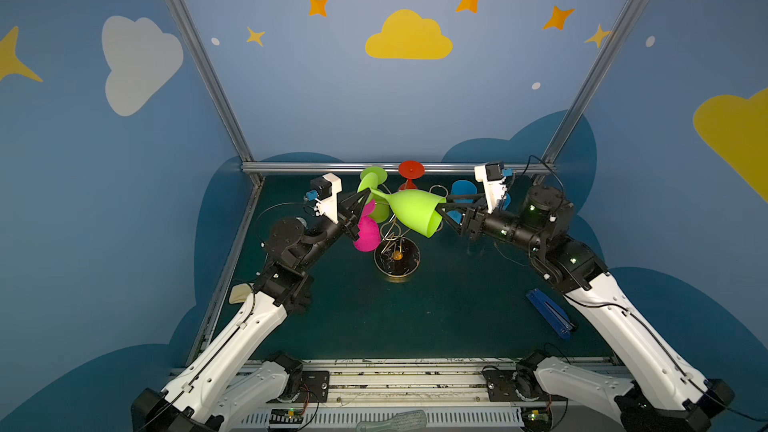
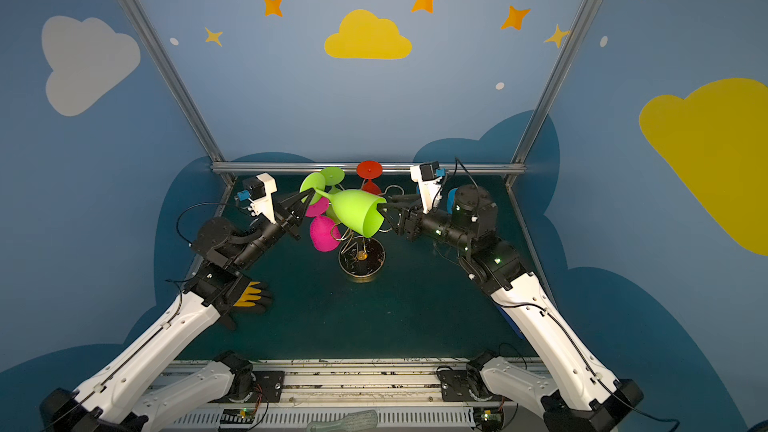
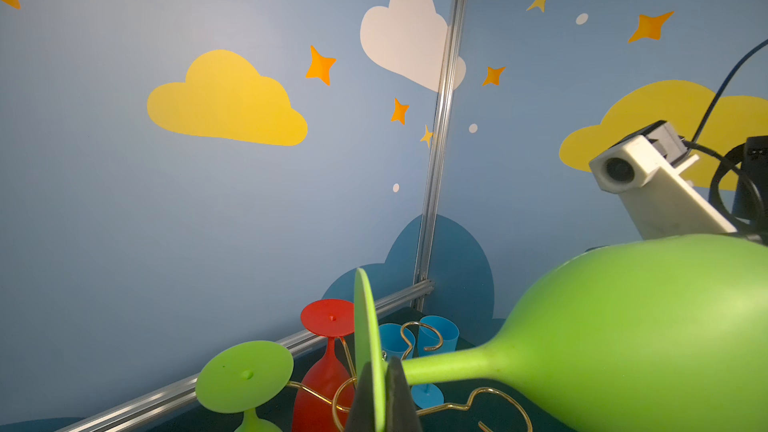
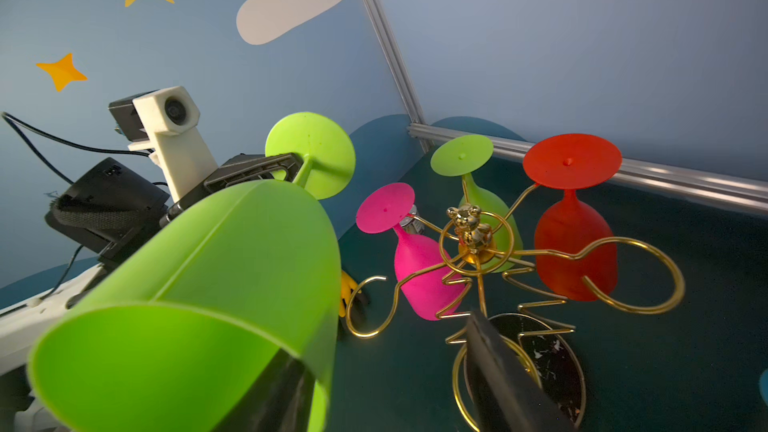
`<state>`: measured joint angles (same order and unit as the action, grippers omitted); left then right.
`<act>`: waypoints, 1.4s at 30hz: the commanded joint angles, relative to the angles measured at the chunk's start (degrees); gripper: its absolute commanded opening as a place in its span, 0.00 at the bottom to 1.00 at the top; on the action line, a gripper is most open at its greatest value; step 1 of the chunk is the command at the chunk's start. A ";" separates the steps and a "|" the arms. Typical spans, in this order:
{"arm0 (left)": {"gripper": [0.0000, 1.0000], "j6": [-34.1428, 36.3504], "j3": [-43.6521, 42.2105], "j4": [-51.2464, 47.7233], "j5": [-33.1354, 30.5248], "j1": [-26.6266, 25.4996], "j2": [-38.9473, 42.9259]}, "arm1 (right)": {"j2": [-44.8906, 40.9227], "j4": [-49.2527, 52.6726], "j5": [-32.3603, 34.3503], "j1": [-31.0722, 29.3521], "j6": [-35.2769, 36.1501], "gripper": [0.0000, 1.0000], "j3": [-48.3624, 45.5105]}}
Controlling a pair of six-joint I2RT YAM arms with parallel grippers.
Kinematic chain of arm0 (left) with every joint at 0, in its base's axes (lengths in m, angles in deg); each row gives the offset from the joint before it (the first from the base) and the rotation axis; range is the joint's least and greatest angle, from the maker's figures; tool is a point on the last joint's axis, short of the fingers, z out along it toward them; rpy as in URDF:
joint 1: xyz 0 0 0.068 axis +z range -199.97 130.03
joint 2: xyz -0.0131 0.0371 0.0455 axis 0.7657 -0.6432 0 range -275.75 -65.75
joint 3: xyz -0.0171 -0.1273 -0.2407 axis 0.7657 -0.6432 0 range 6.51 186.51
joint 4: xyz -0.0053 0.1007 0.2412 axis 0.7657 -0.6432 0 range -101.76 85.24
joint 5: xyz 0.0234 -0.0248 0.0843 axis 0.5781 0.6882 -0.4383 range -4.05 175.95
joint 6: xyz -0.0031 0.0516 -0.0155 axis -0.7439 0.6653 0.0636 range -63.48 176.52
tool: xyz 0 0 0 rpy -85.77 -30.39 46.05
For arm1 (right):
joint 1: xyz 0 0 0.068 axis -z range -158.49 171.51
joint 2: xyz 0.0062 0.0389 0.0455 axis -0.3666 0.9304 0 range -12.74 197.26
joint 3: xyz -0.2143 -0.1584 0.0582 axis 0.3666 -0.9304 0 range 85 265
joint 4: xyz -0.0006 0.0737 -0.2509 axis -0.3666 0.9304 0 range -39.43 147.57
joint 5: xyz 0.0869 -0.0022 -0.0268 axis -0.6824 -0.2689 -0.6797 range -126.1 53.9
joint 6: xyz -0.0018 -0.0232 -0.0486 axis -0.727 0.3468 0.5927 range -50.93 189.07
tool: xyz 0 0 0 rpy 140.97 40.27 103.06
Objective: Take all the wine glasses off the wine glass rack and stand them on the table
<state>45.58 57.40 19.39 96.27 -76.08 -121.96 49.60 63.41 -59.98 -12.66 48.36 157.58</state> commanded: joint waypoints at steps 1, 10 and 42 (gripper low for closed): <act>0.03 -0.48 1.31 1.78 0.31 0.15 -0.11 | 1.23 -2.31 -1.93 -1.26 -1.19 0.47 1.42; 0.10 0.21 1.40 1.43 -0.41 0.18 0.03 | 2.80 -2.82 -2.45 -2.78 -1.85 0.00 2.82; 0.88 -7.72 -9.38 -5.02 -9.19 27.54 6.75 | -4.26 63.95 36.37 7.02 10.64 0.00 9.31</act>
<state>41.31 49.12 12.81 84.93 -50.70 -115.64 42.15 118.90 -26.65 -6.89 61.30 168.09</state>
